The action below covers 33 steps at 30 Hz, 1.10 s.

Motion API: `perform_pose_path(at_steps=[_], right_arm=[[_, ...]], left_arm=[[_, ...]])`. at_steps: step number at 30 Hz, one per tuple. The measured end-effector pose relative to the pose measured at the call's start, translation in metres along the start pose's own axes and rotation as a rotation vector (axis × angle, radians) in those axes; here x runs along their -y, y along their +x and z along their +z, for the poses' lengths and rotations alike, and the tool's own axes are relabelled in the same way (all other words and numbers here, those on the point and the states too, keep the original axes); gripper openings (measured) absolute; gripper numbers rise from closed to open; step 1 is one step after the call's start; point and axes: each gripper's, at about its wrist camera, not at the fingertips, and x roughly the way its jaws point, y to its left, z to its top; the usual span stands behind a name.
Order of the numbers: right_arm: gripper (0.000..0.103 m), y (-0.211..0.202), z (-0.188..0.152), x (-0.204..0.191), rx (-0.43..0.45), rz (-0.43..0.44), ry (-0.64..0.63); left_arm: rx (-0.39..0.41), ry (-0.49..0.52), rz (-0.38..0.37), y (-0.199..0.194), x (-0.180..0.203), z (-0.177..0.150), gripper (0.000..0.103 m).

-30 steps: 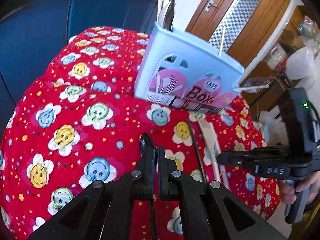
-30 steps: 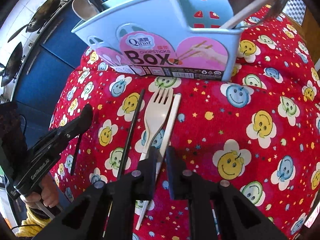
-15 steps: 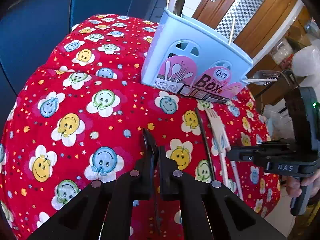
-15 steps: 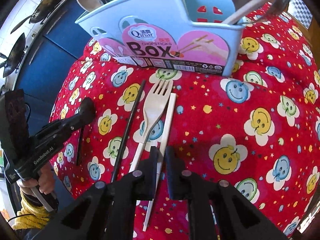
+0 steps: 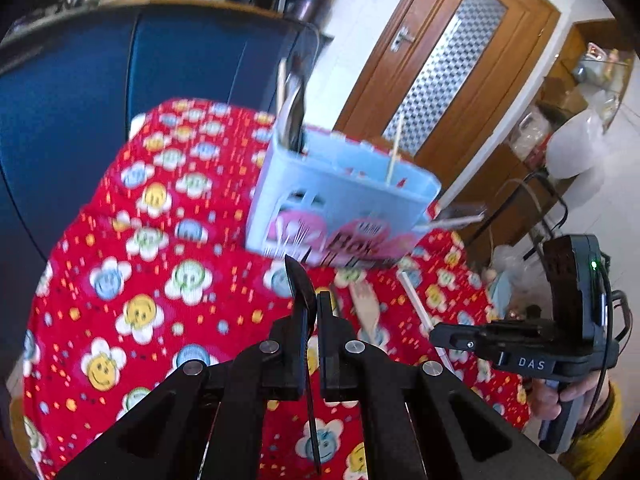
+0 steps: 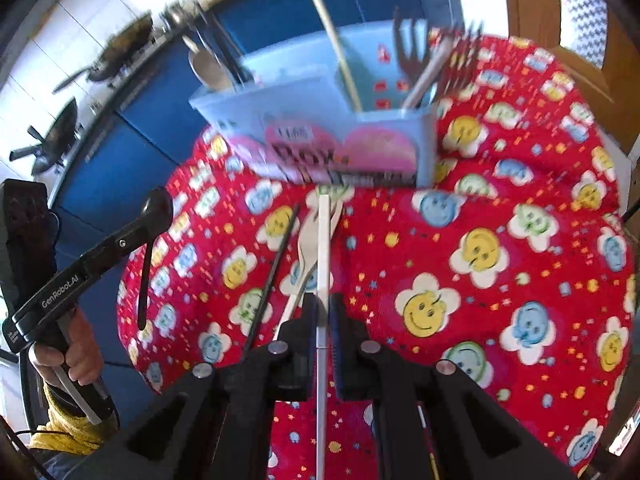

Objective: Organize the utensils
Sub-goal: 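Lift both held chopsticks up over the blue box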

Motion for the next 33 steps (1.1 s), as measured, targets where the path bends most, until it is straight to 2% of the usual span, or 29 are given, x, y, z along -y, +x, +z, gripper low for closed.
perform_pose_path(at_steps=[7,11,25,33], right_arm=[[0.008,-0.042,0.012,-0.007,0.188,-0.009,-0.015],[0.008,-0.061,0.02,-0.008,0.283,-0.021,-0.022],[0.008,-0.09,0.058,-0.033,0.467,-0.061,-0.081],[0.008,-0.1,0.082,-0.045,0.603,-0.116,-0.135]], left_arm=[[0.09,0.03,-0.029,-0.023,0.023,0.019,0.004],[0.159,0.089,-0.008,-0.034,0.036,0.031,0.004],[0.268,0.12,0.001,-0.043,0.047,0.083,0.004],[0.346,0.145,-0.001,-0.026,0.057,0.115,0.004]])
